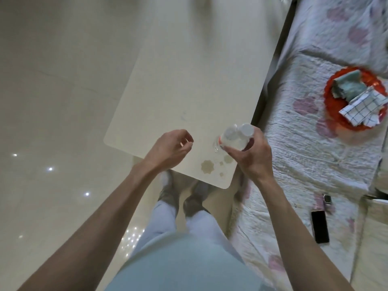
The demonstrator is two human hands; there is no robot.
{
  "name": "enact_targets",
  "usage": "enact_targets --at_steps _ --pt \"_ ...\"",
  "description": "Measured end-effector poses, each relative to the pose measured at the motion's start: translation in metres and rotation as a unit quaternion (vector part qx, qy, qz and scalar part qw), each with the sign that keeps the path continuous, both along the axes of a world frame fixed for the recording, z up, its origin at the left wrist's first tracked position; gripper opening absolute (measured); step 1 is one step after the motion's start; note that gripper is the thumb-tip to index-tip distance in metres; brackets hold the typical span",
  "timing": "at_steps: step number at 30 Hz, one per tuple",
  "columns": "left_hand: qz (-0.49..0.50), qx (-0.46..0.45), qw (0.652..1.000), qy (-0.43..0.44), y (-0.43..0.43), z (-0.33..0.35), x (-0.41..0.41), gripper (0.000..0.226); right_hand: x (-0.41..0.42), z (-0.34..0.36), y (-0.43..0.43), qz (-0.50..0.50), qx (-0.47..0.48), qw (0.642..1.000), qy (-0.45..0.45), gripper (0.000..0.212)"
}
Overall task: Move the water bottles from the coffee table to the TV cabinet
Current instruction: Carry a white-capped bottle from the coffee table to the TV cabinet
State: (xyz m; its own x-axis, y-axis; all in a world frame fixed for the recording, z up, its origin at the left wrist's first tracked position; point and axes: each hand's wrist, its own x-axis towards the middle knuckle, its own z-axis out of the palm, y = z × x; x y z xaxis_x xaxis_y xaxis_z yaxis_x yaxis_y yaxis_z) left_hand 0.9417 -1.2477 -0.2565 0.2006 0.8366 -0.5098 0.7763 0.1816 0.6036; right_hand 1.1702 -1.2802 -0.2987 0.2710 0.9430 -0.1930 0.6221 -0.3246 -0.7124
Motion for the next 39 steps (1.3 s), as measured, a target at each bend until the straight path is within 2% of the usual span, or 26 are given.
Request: enact_targets --at_steps 3,7,14,24,39 --pt "0.058 0.020 0.996 -0.066 -0.020 0.022 -0.002 0.022 -0.018 0.059 0.004 0.056 0.061 0.996 0.038 0.072" --pt "0.137 0.110 0.976 -0.128 -0.044 0.051 -0.006 0.042 -0.057 0.118 0.016 0.138 0.129 0.979 0.070 0.075" --pt "0.253 0.183 0.938 -0.148 -0.070 0.098 -0.061 0.048 -0.142 0.179 0.030 0.240 0.184 0.950 0.081 0.076" --pt "0.406 0.258 0.853 -0.201 -0.120 0.122 -0.188 0.036 -0.315 0.222 0.007 0.397 0.216 0.892 0.003 0.074" --pt "0.530 0.312 0.775 -0.148 -0.213 0.128 -0.452 0.040 -0.609 0.244 -0.066 0.492 0.188 0.850 0.031 0.074"
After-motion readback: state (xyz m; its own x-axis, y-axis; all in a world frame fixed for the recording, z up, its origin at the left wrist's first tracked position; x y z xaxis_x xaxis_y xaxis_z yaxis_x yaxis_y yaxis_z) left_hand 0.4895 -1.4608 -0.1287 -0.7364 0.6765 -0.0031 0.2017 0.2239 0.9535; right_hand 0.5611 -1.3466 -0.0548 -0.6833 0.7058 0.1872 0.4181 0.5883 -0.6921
